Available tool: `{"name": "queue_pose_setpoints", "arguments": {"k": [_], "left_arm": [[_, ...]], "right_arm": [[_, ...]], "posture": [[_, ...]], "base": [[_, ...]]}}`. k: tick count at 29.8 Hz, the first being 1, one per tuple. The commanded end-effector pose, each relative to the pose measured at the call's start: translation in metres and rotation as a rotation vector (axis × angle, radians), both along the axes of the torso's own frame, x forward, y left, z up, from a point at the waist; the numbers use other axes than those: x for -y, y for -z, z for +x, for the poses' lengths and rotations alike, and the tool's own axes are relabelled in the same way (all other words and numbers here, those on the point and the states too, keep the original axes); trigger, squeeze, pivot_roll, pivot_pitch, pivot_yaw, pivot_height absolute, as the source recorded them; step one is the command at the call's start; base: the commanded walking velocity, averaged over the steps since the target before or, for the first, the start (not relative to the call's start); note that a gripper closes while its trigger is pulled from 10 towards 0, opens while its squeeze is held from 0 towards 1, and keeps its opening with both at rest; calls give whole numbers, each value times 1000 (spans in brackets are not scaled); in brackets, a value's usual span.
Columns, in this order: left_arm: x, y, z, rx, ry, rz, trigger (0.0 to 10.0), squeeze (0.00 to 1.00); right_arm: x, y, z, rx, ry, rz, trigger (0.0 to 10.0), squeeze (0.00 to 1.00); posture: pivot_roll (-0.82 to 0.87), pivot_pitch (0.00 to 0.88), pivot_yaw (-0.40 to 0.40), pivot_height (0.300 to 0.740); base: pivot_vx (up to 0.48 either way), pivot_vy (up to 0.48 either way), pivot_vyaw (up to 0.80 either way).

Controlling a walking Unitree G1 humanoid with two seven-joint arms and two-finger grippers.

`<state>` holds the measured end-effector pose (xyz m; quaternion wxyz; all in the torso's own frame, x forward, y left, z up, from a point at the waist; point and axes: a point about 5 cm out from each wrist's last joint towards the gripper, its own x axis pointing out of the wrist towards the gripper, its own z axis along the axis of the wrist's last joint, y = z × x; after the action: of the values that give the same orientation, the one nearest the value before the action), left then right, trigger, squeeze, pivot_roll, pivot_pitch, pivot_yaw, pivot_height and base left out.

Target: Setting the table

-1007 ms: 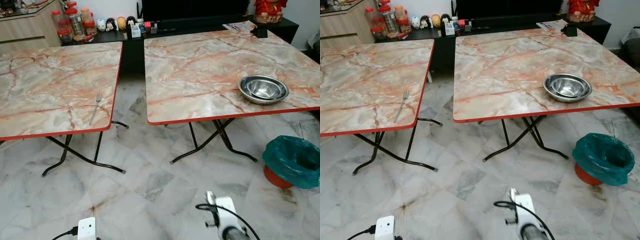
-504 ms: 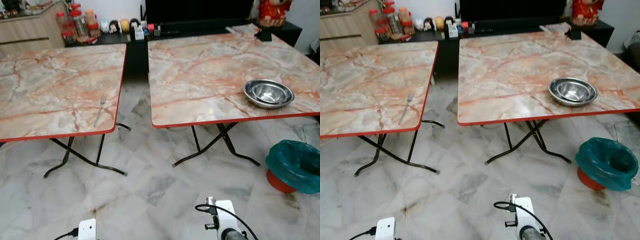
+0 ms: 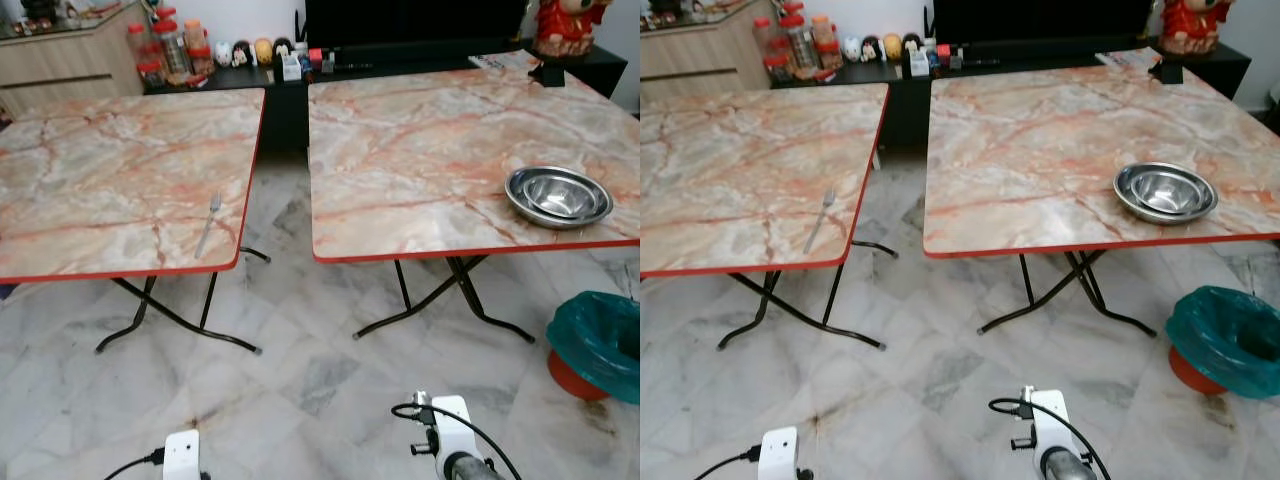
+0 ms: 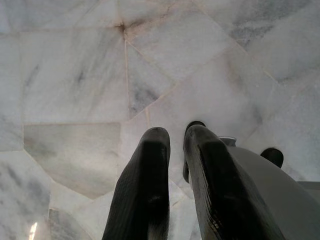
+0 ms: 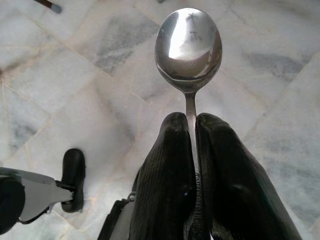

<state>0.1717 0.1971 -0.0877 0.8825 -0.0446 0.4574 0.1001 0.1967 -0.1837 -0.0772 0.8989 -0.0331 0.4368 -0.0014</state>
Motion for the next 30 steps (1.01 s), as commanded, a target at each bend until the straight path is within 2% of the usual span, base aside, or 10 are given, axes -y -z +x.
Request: {"name": "queue_pose_setpoints", "arguments": {"k": [1,10,15,30], "left_arm": [[-2,2,-4,-19,-5,8,10000,0],[-2,2,-6,-23,-8,15,10000,0],[-3,3,-7,-24,-6,14,10000,0],[-3,3,-7,-25,-7,14,10000,0]], "right_arm": [[-3,1,-1,5,24,34,10000,0],[1,1,-3,9,5,-4,10000,0],[1,0,-2,18,42,30,10000,0],[1,0,-2,19,45,31,10000,0]], "posture": [[13,31,37,740],[10,39,40,740],[8,41,39,740],[8,41,39,740]], "base": [[311,0,0],[373,0,0],[428,0,0],[439,0,0]]}}
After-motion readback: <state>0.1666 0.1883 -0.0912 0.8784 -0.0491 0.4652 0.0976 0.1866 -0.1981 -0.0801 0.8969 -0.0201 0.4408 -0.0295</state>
